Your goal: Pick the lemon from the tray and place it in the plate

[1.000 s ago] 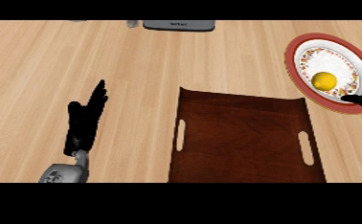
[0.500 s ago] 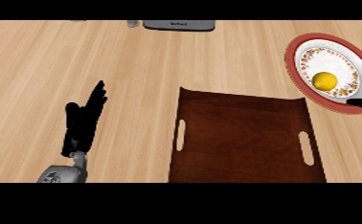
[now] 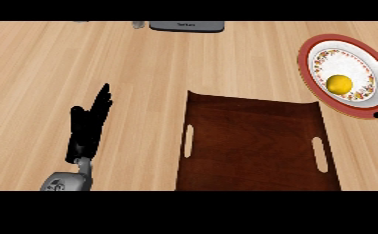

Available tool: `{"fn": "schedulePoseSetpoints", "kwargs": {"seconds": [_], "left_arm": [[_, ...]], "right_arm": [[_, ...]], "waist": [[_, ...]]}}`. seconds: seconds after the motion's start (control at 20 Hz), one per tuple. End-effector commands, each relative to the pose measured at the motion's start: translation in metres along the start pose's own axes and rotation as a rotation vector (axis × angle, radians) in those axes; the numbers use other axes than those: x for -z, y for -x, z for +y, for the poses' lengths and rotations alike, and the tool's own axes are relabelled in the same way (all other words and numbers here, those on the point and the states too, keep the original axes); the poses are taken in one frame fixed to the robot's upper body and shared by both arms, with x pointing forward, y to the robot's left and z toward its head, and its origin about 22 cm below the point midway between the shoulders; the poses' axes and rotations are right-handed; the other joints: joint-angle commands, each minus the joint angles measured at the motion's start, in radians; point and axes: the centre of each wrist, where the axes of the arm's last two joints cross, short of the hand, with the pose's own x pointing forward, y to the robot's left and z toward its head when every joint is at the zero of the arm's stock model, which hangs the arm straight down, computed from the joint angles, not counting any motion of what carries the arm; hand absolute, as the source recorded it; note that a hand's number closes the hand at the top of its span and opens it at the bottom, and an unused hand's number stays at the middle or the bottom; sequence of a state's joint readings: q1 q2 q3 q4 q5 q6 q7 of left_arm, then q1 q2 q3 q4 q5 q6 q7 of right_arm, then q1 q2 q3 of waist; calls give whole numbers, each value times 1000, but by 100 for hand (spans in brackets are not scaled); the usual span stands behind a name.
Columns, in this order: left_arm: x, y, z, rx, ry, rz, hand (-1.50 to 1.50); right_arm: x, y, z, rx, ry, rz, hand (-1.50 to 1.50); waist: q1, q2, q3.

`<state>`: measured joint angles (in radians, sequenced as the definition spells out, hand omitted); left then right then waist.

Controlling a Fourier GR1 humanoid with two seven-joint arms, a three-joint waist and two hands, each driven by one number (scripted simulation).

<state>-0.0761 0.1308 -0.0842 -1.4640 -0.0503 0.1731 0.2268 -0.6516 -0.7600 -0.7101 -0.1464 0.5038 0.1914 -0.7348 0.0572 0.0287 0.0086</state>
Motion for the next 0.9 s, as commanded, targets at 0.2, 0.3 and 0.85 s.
{"fn": "schedulePoseSetpoints", "kwargs": {"seconds": [0.2, 0.3, 0.85], "left_arm": [[2, 1, 6, -2, 7, -9, 0], [-2, 4, -4, -11, 8, -3, 0], [-4, -1, 2, 1, 12, -15, 0]], "right_arm": [[-5, -3, -20, 16, 97, -7, -150], [-20, 7, -32, -1, 69, -1, -150], [-36, 19, -39, -42, 184, 65, -150]], "waist": [[5, 1, 1], [1, 1, 2], [10, 4, 5]]}}
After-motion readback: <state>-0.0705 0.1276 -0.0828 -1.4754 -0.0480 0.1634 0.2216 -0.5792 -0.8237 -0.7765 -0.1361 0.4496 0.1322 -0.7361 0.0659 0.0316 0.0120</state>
